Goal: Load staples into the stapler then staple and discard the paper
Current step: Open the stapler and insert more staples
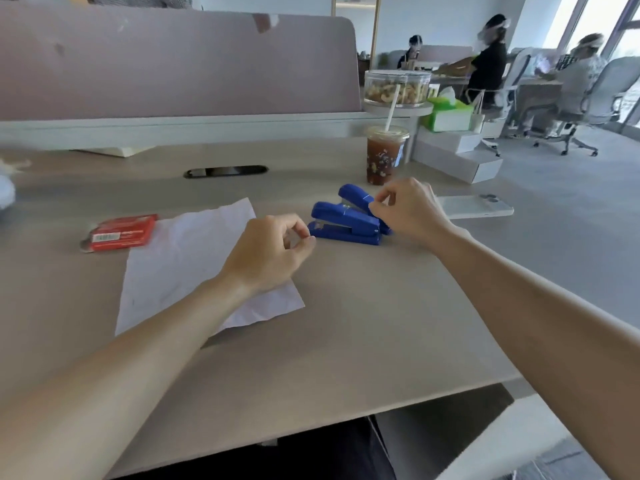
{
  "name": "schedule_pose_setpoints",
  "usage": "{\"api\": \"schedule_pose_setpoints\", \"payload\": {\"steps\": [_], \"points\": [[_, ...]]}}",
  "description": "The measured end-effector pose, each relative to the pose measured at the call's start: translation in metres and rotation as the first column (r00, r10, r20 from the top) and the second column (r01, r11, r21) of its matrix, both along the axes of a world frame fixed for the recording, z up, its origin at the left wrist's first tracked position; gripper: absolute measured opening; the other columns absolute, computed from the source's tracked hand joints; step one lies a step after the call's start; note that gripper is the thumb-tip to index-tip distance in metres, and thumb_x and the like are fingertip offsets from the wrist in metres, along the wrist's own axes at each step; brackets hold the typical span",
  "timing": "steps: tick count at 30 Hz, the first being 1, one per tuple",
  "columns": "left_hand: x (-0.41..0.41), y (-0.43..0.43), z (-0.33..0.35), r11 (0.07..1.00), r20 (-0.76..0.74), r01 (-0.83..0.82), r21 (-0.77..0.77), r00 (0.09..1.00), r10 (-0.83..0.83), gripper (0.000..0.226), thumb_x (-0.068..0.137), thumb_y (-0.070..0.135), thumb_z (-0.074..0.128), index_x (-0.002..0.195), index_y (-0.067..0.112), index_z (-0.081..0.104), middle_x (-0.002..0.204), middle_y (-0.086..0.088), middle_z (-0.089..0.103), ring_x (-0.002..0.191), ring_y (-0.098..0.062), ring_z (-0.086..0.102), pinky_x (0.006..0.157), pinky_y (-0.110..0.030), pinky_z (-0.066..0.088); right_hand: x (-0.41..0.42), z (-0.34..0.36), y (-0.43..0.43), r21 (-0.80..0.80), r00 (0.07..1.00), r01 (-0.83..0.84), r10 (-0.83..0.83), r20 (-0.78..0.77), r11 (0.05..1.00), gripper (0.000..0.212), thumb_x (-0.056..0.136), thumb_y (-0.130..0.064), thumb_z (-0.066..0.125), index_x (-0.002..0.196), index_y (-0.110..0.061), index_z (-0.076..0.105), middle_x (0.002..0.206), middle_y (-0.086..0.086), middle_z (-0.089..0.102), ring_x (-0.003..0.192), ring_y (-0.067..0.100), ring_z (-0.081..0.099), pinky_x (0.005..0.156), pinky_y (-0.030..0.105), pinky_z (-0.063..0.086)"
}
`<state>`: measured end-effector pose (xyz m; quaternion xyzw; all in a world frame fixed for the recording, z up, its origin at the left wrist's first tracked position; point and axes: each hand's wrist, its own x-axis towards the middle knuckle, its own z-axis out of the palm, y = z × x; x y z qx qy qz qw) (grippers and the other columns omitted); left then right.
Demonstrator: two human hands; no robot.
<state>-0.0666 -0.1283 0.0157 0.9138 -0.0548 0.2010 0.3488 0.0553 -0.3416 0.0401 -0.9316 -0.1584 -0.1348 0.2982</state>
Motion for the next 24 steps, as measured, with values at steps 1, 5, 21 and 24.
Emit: {"api": "schedule_pose_setpoints", "payload": {"steps": [1, 5, 21, 24], "points": [[0.0, 0.003, -0.001, 1.0, 0.0, -0.007, -0.001, 1.0, 0.007, 0.018, 0.09, 0.028, 0.064, 0.072, 0.028, 0.059, 0.041, 0.007, 0.047, 0.04, -0.008, 0.04, 0.051, -0.029, 0.038, 0.006, -0.001, 0.005, -0.01, 1.0, -0.009, 0.009, -0.002, 1.0, 0.013, 0.078, -0.031, 0.06, 0.086, -0.028, 0.07, 0.09, -0.002, 0.067, 0.086, 0.021, 0.062, 0.073, 0.036, 0.052], [0.002, 0.012, -0.006, 1.0, 0.0, -0.029, 0.001, 1.0, 0.029, 0.016, 0.089, 0.026, 0.064, 0.074, 0.022, 0.062, 0.042, 0.006, 0.047, 0.041, -0.009, 0.04, 0.051, -0.031, 0.039, 0.025, -0.003, 0.02, -0.124, 1.0, -0.006, 0.006, -0.001, 0.992, 0.03, 0.086, -0.03, 0.063, 0.115, -0.023, 0.067, 0.111, 0.001, 0.064, 0.102, 0.023, 0.058, 0.075, 0.033, 0.044], [-0.004, 0.032, -0.003, 0.998, 0.006, -0.055, -0.015, 0.998, 0.055, 0.014, 0.088, 0.023, 0.065, 0.075, 0.021, 0.063, 0.037, 0.01, 0.045, 0.039, -0.008, 0.042, 0.049, -0.024, 0.036, 0.043, -0.004, 0.021, -0.059, 0.993, 0.089, -0.085, 0.077, 0.994, 0.018, 0.086, -0.026, 0.059, 0.099, -0.014, 0.064, 0.089, 0.01, 0.06, 0.08, 0.033, 0.055, 0.069, 0.038, 0.045], [-0.008, 0.04, 0.003, 0.997, 0.029, -0.08, -0.021, 0.996, 0.08, 0.014, 0.087, 0.022, 0.065, 0.073, 0.021, 0.063, 0.037, 0.01, 0.044, 0.04, -0.008, 0.042, 0.051, -0.028, 0.037, 0.035, 0.017, 0.025, -0.002, 0.986, 0.04, -0.04, 0.16, 0.999, 0.022, 0.086, -0.025, 0.058, 0.104, -0.014, 0.065, 0.093, 0.012, 0.066, 0.082, 0.033, 0.058, 0.074, 0.04, 0.05]]}}
